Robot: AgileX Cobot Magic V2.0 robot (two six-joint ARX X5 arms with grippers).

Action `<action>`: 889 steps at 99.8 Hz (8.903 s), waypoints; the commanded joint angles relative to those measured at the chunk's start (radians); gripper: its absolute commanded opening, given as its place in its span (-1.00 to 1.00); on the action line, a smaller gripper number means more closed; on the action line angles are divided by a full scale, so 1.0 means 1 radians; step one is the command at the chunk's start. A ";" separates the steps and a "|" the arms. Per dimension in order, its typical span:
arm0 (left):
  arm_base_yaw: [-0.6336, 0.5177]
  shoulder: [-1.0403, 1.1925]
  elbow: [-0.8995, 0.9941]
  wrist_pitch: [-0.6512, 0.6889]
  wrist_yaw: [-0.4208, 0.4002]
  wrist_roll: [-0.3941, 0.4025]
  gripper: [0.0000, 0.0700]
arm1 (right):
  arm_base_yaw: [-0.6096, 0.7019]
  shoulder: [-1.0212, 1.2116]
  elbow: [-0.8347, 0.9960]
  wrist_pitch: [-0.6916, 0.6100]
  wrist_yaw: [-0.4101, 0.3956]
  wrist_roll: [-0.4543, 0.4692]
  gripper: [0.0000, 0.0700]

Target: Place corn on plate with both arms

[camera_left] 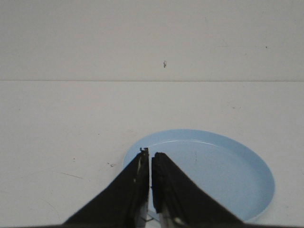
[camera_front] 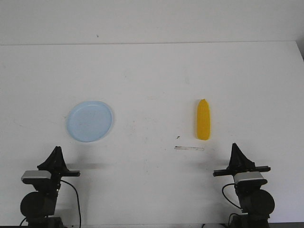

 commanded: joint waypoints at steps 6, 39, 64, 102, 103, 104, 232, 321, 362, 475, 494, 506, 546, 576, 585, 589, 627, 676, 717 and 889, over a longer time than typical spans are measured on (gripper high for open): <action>0.000 -0.002 -0.021 0.012 -0.002 -0.005 -0.99 | 0.002 0.002 -0.001 0.013 0.000 -0.004 -0.96; 0.001 -0.002 0.001 0.076 -0.003 -0.122 -0.99 | 0.002 0.002 -0.001 0.013 0.000 -0.004 -0.96; 0.001 0.018 0.175 0.071 -0.002 -0.246 -1.00 | 0.002 0.002 -0.001 0.013 0.000 -0.004 -0.96; 0.001 0.285 0.551 -0.124 -0.003 -0.137 -0.99 | 0.002 0.002 -0.001 0.013 0.000 -0.004 -0.96; 0.001 0.294 0.558 -0.124 -0.003 -0.135 -0.99 | 0.002 0.002 -0.001 0.013 0.000 -0.004 -0.96; 0.001 0.304 0.566 -0.124 -0.003 -0.133 -0.99 | 0.002 0.002 -0.001 0.013 0.000 -0.004 -0.96; 0.294 1.524 1.122 -0.849 0.486 -0.388 -0.99 | 0.002 0.002 -0.001 0.013 0.000 -0.004 -0.96; 0.256 1.659 1.122 -0.750 0.439 -0.333 -0.30 | 0.002 0.002 -0.001 0.013 0.000 -0.004 -0.96; 0.220 1.728 1.122 -0.719 0.439 -0.334 -0.30 | 0.002 0.002 -0.001 0.013 0.000 -0.004 -0.96; -0.233 1.598 1.122 -0.536 0.451 -0.426 -1.00 | 0.002 0.002 -0.001 0.013 0.000 -0.004 -0.96; -0.340 1.643 1.122 -0.517 0.406 -0.455 -1.00 | 0.002 0.002 -0.001 0.013 0.000 -0.004 -0.96; -0.370 1.670 1.122 -0.525 0.406 -0.455 -1.00 | 0.002 0.002 -0.001 0.013 0.000 -0.004 -0.96; -0.384 1.677 1.122 -0.528 0.394 -0.454 -0.48 | 0.002 0.002 -0.001 0.013 0.000 -0.004 -0.96; -0.328 1.523 1.122 -0.501 0.357 -0.389 -0.51 | 0.002 0.002 -0.001 0.013 0.000 -0.004 -0.96; -0.294 1.461 1.121 -0.482 0.348 -0.333 -0.53 | 0.002 0.002 -0.001 0.013 0.000 -0.004 -0.96; -0.285 1.433 1.118 -0.468 0.317 -0.304 -0.54 | 0.002 0.002 -0.001 0.013 0.000 -0.004 -0.96; -0.222 1.112 0.843 -0.023 0.057 -0.002 -1.00 | 0.002 0.002 -0.001 0.013 0.000 -0.004 -0.96; -0.066 0.654 0.511 0.057 0.057 0.108 -1.00 | 0.002 0.002 -0.001 0.013 0.000 -0.004 -0.96; -0.036 0.303 0.333 -0.005 0.011 0.024 -0.99 | 0.002 0.002 -0.001 0.013 0.000 -0.004 -0.96; -0.037 0.064 0.333 -0.152 -0.010 0.006 -0.99 | 0.002 0.009 0.121 0.247 -0.423 0.267 -0.97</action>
